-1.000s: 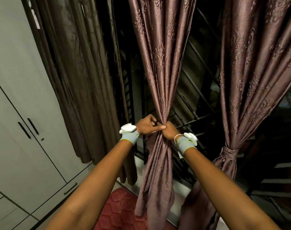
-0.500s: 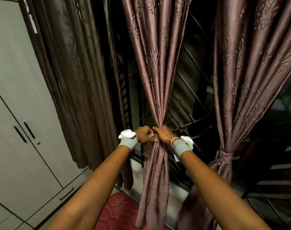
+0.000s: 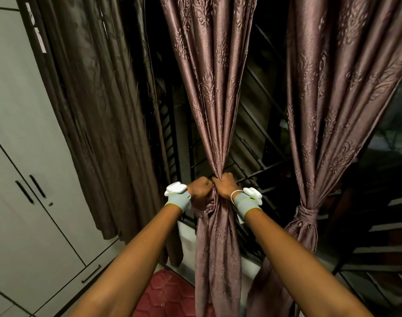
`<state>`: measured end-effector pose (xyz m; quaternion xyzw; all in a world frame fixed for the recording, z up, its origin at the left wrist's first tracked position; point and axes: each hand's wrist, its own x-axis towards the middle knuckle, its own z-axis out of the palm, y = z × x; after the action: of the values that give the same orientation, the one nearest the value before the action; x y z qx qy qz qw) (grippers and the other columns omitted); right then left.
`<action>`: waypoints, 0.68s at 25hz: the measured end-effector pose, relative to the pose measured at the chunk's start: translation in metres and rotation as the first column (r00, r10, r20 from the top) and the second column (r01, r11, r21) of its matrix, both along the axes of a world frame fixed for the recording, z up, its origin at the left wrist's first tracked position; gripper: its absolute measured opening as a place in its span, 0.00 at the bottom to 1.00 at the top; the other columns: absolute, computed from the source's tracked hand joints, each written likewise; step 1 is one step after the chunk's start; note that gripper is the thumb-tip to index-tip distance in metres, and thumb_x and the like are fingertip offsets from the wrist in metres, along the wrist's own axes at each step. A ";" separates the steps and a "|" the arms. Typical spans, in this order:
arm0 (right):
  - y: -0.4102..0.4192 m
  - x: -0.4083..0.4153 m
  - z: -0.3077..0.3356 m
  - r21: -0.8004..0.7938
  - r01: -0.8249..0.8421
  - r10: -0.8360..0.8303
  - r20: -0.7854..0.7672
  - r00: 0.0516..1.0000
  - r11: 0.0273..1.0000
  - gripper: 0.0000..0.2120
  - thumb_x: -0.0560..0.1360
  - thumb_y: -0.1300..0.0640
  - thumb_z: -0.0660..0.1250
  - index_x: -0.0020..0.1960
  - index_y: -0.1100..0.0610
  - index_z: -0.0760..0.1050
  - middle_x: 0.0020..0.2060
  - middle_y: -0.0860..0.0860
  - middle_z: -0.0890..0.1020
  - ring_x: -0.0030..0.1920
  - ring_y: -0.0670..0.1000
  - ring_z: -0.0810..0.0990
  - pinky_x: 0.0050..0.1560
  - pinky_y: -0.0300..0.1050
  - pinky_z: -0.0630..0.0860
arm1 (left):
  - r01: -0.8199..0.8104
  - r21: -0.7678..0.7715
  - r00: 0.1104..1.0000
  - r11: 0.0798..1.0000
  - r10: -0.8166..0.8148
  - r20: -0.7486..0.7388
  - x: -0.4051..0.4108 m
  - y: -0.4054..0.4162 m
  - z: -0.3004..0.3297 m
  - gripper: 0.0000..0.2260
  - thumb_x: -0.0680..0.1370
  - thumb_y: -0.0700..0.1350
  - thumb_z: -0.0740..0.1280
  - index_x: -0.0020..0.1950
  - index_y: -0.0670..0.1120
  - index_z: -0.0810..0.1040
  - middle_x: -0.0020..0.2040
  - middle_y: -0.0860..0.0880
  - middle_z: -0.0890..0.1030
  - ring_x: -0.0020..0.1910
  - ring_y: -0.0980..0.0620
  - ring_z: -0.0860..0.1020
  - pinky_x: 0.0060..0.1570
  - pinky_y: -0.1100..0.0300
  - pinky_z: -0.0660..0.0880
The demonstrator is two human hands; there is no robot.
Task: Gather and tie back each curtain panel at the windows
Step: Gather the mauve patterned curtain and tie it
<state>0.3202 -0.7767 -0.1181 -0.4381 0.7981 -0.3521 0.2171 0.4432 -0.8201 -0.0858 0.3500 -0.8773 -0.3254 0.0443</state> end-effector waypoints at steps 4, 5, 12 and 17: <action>0.002 0.003 0.005 0.025 0.035 -0.036 0.033 0.999 0.999 0.20 0.79 0.53 0.59 0.62 0.67 0.73 0.62 0.69 0.73 0.64 0.65 0.71 0.62 0.46 0.67 | 0.136 0.137 0.990 0.981 -0.131 -0.045 -0.001 0.014 -0.005 0.16 0.75 0.35 0.69 0.63 0.36 0.75 0.59 0.40 0.79 0.54 0.54 0.73 0.50 0.66 0.72; 0.002 0.002 0.006 0.030 0.040 -0.042 0.065 0.997 0.999 0.22 0.79 0.52 0.60 0.65 0.67 0.71 0.63 0.68 0.71 0.64 0.65 0.71 0.63 0.46 0.67 | 0.165 0.158 0.986 0.974 -0.161 -0.041 -0.001 0.018 -0.005 0.21 0.73 0.33 0.70 0.65 0.35 0.73 0.62 0.40 0.78 0.56 0.54 0.73 0.51 0.69 0.73; 0.013 0.004 0.008 -0.021 0.021 -0.010 0.434 0.901 1.000 0.24 0.73 0.44 0.66 0.58 0.63 0.76 0.52 0.59 0.80 0.49 0.56 0.79 0.52 0.50 0.77 | -0.023 -0.173 1.000 0.985 0.022 -0.007 -0.012 0.030 -0.018 0.26 0.73 0.47 0.73 0.68 0.40 0.73 0.63 0.39 0.78 0.63 0.41 0.75 0.59 0.54 0.71; 0.029 0.007 0.023 -0.002 -0.095 0.078 0.592 0.802 0.995 0.19 0.78 0.46 0.64 0.57 0.62 0.77 0.49 0.58 0.83 0.46 0.55 0.82 0.50 0.45 0.77 | -0.115 -0.079 0.993 0.990 0.111 -0.051 -0.023 0.007 -0.049 0.29 0.68 0.61 0.67 0.64 0.46 0.76 0.59 0.43 0.81 0.59 0.42 0.79 0.58 0.53 0.75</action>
<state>0.3270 -0.7478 -0.0952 -0.3394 0.6748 -0.4497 0.4766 0.4207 -0.8133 -0.1346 0.3891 -0.8675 -0.2942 0.0974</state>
